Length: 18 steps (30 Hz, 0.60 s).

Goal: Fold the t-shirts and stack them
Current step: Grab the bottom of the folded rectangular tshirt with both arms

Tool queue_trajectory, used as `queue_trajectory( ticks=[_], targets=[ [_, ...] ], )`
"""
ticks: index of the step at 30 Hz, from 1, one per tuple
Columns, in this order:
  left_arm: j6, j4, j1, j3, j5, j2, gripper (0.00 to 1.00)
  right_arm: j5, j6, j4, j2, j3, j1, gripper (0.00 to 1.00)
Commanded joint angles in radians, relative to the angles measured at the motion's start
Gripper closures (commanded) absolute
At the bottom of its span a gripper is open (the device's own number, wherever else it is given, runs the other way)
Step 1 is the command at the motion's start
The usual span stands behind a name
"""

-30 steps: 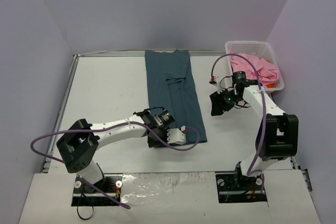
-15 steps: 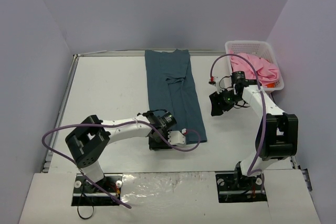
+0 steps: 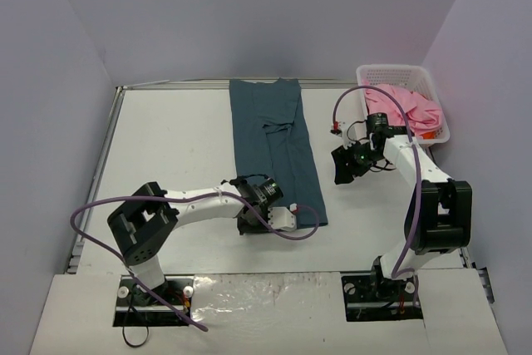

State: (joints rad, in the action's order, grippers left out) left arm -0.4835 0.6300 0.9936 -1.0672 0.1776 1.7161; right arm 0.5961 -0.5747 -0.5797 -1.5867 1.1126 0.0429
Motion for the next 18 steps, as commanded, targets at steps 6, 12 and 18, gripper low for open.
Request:
queue_trajectory(
  ticks=[6,12,18],
  targets=[
    [-0.009,0.036,0.014,0.004,0.06,0.031,0.98,0.004,-0.007,-0.025,0.034,-0.008,0.002,0.49],
    [-0.076,0.062,-0.024,0.012,0.094,-0.059,0.98,0.033,-0.051,-0.017,0.106,0.003,0.002,0.53],
    [-0.098,0.118,-0.16,-0.014,0.285,-0.081,0.97,0.097,-0.261,-0.023,0.247,-0.059,-0.001,0.47]
  ],
)
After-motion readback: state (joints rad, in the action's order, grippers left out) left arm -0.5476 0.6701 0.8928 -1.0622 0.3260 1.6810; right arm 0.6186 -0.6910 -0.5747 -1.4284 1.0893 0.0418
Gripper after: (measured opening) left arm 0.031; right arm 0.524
